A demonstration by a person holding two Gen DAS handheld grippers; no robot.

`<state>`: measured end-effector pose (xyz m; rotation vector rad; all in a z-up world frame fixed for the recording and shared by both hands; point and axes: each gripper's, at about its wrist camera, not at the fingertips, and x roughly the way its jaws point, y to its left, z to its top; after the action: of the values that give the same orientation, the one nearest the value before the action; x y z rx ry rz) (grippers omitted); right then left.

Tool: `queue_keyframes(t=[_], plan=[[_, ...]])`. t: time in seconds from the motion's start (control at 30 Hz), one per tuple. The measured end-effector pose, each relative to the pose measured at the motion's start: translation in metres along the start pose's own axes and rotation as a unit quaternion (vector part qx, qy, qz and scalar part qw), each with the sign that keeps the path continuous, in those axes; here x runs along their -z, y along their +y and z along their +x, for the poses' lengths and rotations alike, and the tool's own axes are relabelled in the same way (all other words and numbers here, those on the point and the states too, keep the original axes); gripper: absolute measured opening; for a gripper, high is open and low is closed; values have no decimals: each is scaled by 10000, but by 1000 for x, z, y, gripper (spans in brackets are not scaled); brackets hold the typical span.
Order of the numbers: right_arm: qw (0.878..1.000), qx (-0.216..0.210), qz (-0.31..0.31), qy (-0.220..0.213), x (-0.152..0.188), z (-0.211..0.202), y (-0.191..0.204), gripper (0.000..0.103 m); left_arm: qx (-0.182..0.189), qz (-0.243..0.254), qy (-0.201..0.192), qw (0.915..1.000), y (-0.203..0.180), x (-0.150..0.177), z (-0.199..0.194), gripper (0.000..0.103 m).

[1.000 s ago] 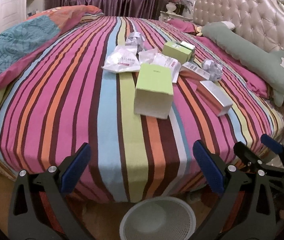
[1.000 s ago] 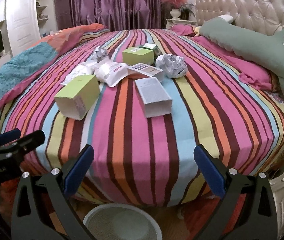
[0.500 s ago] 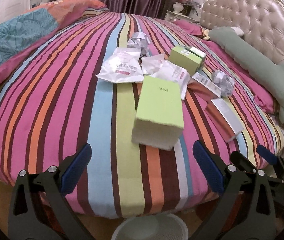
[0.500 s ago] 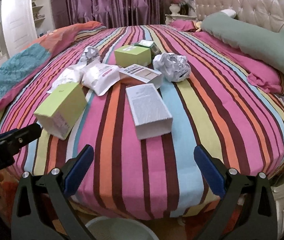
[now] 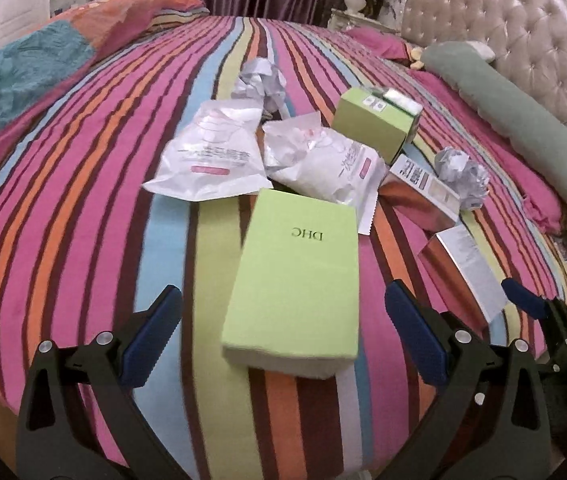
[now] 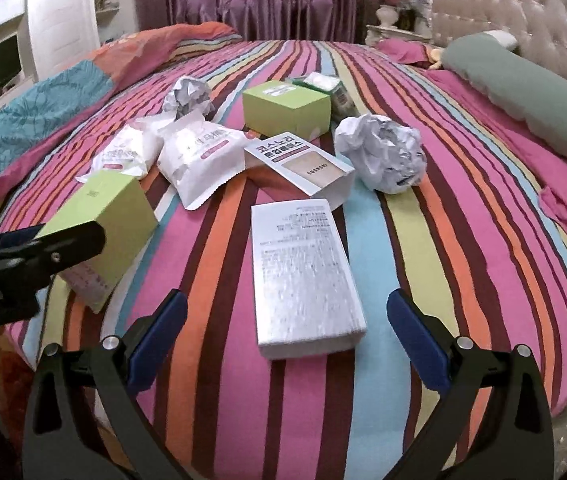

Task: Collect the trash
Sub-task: 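Reach the left tool to the green DHC box while the right tool reaches the white leaflet, then close the left tool on the green box while the right tool grips the leaflet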

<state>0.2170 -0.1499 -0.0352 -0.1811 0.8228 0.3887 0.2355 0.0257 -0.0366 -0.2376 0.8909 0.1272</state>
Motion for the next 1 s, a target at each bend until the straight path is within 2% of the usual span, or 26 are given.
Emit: queue_keyframes(t=[0.17,0.23,0.27,0.3,0.33,0.4,0.43,0.47,0.53,1.0], plan=[[9999,-42,-24,115,-4,13,-4,95,-146,284,169,9993,-8,-7,17,98],[9998,-88,22,161,-7,17,-5,95,-190,295,185,9992,-8,-9,20,93],[9998,-120,41,181,-8,18,-6,94,-176,281,231,9992,-8,-10,23,81],[9997,-142,57,202,-8,19,-5,89,-149,256,291,9991,-7,-10,26,64],[9995,-192,71,246,-9,22,-5,81,-93,191,405,9990,-4,-10,30,58],[9990,-261,104,348,-11,26,-4,75,-69,136,413,9990,-2,-10,31,58],[9991,-212,83,367,-11,26,-3,67,-83,160,417,9990,-3,-10,31,58],[9991,-183,45,369,-12,25,-2,63,-115,203,415,9989,-4,-10,31,58],[9988,-290,101,387,-14,23,-4,46,-191,258,408,9986,-5,-9,29,58],[9953,-684,609,320,-18,-4,-12,46,66,143,238,9996,-5,-9,-3,58]])
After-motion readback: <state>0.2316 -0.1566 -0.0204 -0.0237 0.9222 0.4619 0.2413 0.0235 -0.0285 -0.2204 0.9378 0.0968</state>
